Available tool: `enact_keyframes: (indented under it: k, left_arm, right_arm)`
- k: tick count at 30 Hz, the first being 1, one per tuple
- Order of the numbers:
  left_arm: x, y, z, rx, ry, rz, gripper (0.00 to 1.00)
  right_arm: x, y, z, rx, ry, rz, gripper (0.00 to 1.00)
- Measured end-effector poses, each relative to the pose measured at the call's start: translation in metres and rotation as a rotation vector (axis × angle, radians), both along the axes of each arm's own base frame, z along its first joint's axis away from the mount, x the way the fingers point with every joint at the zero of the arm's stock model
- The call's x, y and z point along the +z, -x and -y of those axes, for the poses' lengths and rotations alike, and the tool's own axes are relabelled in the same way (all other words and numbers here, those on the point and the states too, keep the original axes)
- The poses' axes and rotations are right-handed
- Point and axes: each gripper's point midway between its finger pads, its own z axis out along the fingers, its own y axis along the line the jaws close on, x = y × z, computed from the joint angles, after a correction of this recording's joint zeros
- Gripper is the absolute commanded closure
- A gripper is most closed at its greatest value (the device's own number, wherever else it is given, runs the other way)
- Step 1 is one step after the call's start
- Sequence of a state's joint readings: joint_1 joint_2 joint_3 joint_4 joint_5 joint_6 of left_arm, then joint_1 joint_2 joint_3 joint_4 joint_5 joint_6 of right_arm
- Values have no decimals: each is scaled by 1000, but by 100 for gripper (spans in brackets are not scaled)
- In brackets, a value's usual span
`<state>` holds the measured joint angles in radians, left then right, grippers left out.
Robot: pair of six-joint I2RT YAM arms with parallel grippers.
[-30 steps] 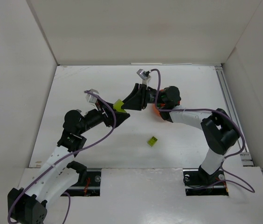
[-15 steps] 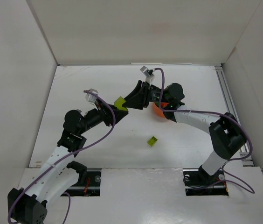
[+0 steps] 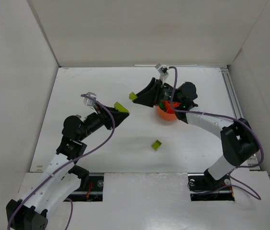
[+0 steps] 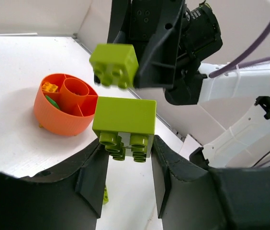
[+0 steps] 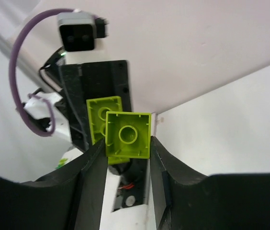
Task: Sort the legos into containers by color
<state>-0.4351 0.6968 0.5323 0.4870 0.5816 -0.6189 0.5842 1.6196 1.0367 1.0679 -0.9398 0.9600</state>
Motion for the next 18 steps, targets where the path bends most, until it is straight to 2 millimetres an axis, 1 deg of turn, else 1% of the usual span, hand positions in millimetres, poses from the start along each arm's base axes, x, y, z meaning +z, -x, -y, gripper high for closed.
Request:
enact_keyframes:
  k: [2, 4, 9, 11, 12, 14, 16, 18]
  left_arm:
    - [2, -1, -4, 28, 6, 0, 100]
    - [0, -3, -7, 53, 4, -14, 100]
    - [-17, -12, -14, 121, -23, -90, 100]
    - [-27, -18, -17, 160, -43, -136, 100]
    - [-34, -23, -20, 186, -58, -169, 100]
    - [-46, -35, -24, 244, -93, -251, 100]
    - [-55, -50, -27, 310, -136, -341, 100]
    - [-67, -67, -29, 361, -189, -425, 100]
  right_arm:
    - [1, -13, 13, -53, 12, 6, 100]
    - [5, -23, 25, -107, 24, 22, 100]
    - [15, -29, 44, -184, 53, 84, 100]
    - [12, -35, 54, -224, 80, 97, 100]
    - [8, -40, 60, -252, 98, 96, 100]
    - [-7, -54, 72, -326, 164, 82, 100]
    - [-27, -70, 84, -418, 250, 56, 100]
    - [-56, -85, 99, -524, 386, 19, 100]
